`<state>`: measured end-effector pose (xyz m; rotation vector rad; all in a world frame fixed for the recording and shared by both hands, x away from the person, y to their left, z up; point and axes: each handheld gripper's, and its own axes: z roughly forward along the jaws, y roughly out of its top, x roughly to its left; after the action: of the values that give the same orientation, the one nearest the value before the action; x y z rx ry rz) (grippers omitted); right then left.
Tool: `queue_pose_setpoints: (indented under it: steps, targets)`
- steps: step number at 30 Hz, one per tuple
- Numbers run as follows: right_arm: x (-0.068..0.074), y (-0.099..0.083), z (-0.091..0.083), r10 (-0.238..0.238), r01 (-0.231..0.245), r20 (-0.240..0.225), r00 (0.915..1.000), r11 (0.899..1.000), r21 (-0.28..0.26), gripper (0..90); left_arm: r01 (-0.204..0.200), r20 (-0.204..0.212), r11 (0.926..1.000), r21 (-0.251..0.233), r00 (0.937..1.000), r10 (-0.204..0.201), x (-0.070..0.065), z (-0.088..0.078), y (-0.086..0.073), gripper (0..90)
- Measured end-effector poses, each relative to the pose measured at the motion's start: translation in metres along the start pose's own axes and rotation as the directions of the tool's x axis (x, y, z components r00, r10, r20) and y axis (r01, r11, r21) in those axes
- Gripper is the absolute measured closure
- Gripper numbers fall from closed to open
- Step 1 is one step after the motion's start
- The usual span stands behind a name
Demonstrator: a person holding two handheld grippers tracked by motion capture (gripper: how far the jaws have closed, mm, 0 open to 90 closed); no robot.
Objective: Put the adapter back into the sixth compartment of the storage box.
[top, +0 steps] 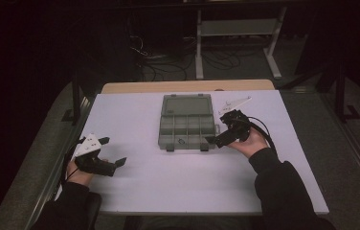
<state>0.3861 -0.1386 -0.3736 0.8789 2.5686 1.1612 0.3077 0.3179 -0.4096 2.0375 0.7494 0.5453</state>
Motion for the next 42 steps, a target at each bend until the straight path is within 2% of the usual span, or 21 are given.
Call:
queue_pose_setpoints:
  steps: [22, 37, 41, 42]
  targets:
    - [-0.004, -0.030, -0.015, 0.034, -0.034, 0.018, 0.9993, 0.999, 0.002, 0.0, 0.002, 0.000, 1.0000, -0.001, 1.0000, -0.002, 0.000, 0.000, 0.000, 0.0]
    - [-0.007, -0.060, -0.036, 0.090, -0.088, 0.043, 0.9950, 0.995, -0.045, 0.0, 0.001, -0.001, 1.0000, 0.000, 1.0000, -0.001, 0.000, 0.000, 0.000, 0.0]
    - [-0.007, -0.062, -0.038, 0.093, -0.091, 0.047, 0.9945, 0.995, -0.051, 0.0, 0.000, -0.001, 1.0000, 0.000, 1.0000, 0.000, 0.000, 0.000, 0.000, 0.0]
    - [-0.006, -0.068, -0.042, 0.105, -0.101, 0.051, 0.9932, 0.992, -0.069, 0.0, 0.000, -0.001, 1.0000, 0.000, 1.0000, 0.000, 0.000, 0.000, 0.000, 0.0]
